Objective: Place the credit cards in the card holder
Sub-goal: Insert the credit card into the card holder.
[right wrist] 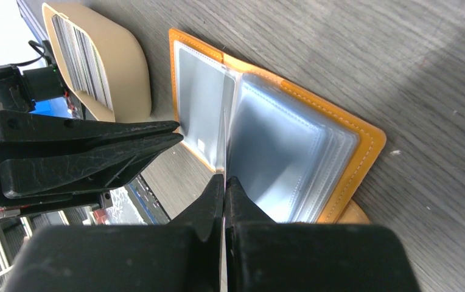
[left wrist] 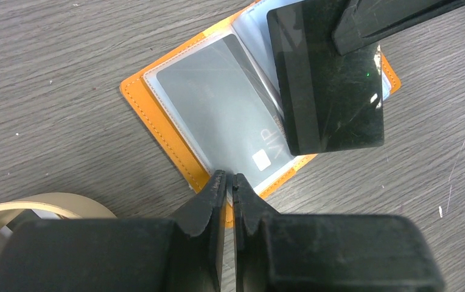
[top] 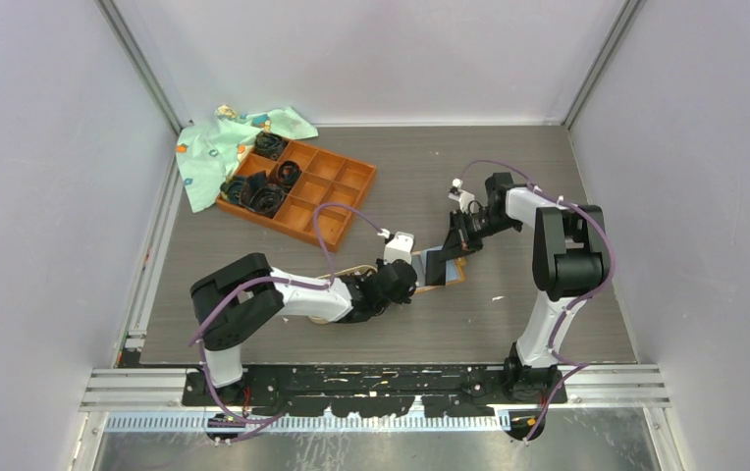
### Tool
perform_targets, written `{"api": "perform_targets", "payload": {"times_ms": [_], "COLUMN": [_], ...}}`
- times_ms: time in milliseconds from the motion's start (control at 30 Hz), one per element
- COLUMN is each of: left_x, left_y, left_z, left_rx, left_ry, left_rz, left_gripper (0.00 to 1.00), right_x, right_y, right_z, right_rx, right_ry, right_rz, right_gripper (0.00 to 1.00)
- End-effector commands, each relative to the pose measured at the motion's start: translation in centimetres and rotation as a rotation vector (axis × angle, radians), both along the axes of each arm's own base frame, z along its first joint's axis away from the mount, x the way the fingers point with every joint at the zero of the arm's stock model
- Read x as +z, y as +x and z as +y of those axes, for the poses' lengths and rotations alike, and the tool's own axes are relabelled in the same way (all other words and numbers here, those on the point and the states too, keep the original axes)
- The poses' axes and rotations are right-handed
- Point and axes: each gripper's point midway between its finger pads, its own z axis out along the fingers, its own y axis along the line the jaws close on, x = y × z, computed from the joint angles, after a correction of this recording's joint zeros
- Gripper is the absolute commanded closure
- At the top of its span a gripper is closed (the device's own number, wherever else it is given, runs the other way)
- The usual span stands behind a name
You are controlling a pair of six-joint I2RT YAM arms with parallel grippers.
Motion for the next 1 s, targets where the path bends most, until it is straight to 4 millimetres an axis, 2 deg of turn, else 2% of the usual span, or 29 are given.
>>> {"api": "perform_targets", "payload": {"times_ms": [0,167,367,967], "left_x": [0.7,0.6,0.6,0.5], "left_y": [0.4,0.4,0.5,0.4], "left_z": [-0.6,-0.7,-0.7,-0.8], "left_rx": [0.017,0.016,0.016,0.01], "left_ry": [-0.01,-0.004,-0.002,0.002], "left_rz": [-0.015,-0.012,-0.01,-0.007], "left_gripper": [0.9,0.91,0.91,0.91], "right_x": [1.8,2.6,1.8,-0.1], "right_y": [2.3,3.0,3.2,1.6], "right_z": [-0.1,-0.3,-0.6,0.2], "right_rx": [-0.028,-0.057,-0.069,-0.006], "right_ry": [-0.008,-0.016,-0.044,-0.039], "right_rz": [-0.121,-0.189,-0.181,-0.075], "right_gripper": [0.99,0.99,0.99,0.99]}}
